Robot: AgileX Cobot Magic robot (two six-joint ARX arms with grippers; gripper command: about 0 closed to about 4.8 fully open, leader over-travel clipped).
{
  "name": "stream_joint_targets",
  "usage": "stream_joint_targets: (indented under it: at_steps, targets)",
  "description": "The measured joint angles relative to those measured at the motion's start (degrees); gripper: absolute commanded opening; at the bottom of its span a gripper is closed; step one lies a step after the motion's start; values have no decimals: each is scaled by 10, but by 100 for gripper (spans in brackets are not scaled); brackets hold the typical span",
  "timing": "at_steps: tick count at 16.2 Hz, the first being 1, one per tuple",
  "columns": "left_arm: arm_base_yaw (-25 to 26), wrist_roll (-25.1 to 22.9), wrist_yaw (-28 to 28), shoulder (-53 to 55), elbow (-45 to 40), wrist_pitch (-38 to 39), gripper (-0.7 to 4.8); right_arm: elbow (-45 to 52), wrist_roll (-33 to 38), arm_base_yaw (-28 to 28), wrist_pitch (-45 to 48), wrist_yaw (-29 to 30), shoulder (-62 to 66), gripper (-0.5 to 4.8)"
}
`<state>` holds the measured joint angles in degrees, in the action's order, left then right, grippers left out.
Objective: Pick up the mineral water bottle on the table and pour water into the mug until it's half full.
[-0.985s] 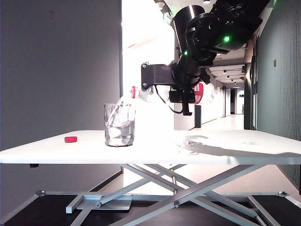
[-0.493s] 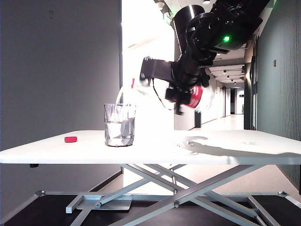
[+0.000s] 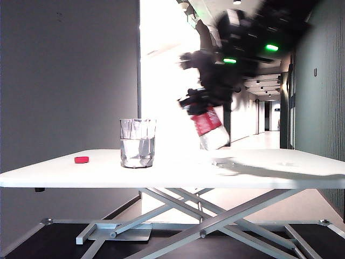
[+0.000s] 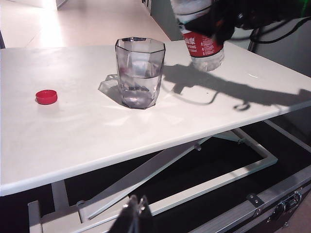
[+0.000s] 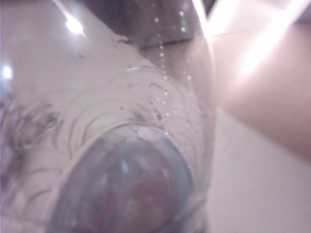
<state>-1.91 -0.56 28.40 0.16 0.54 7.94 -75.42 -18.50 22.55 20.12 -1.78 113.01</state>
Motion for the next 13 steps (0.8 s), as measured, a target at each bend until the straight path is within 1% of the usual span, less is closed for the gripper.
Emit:
stream_joint_targets:
  at_steps: [1, 2, 3, 4, 5, 7, 9, 10, 13]
  targets:
    - [0, 0, 0, 0, 0, 0, -5, 13, 28, -19, 16, 32, -1, 156]
    - [0, 0, 0, 0, 0, 0, -5, 32, 56, -47, 47, 86, -1, 156]
    - [0, 0, 0, 0, 0, 0, -5, 56, 78, -83, 92, 172, -1, 156]
    - [0, 0, 0, 0, 0, 0, -5, 68, 92, -103, 126, 227, -1, 156]
    - [0, 0, 1, 0, 0, 0, -5, 85, 119, -134, 186, 305, -1, 156]
    - [0, 0, 0, 0, 0, 0, -5, 97, 164, -181, 255, 404, 9, 156]
    - [0, 0, 1, 0, 0, 0, -5, 97, 182, -195, 299, 429, 38, 156]
    - [0, 0, 1, 0, 0, 0, -5, 99, 185, -194, 333, 445, 64, 156]
    - [0, 0, 8, 0, 0, 0, -5, 100, 188, -185, 363, 455, 94, 156]
